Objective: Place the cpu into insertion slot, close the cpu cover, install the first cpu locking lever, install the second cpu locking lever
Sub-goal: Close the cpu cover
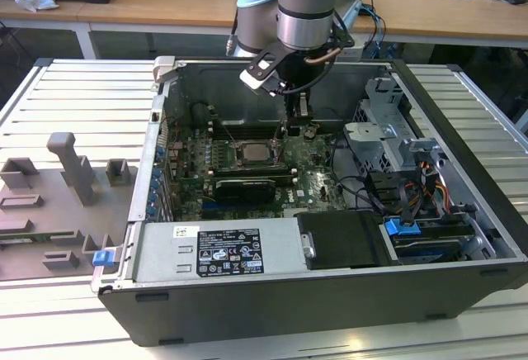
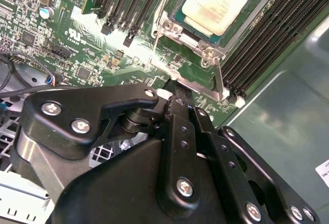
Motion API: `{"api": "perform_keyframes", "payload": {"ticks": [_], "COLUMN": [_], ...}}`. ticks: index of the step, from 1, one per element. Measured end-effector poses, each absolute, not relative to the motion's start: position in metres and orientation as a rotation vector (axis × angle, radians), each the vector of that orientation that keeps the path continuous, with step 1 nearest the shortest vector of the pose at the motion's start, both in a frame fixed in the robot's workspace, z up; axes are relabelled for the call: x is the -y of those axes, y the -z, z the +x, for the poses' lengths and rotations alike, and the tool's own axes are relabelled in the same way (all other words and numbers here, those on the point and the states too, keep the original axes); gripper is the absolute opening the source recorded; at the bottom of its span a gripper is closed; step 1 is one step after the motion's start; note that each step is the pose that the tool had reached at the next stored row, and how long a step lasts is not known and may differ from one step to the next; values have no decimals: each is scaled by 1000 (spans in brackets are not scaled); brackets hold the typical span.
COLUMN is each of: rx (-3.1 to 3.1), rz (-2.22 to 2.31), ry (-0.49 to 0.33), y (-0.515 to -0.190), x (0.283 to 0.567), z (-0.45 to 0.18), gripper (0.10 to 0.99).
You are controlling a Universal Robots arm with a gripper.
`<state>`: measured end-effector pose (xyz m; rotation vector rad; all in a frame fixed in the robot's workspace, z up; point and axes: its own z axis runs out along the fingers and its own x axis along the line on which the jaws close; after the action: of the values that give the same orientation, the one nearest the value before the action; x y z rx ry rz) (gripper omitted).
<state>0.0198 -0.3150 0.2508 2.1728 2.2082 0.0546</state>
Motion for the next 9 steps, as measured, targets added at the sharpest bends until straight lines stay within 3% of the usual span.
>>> {"api": "perform_keyframes", "payload": {"ticks": [9], "rx": [-2208], "rz": [2173], "ry": [-55], "y": [-251], "x": [315], "z": [18], "gripper": [106]}}
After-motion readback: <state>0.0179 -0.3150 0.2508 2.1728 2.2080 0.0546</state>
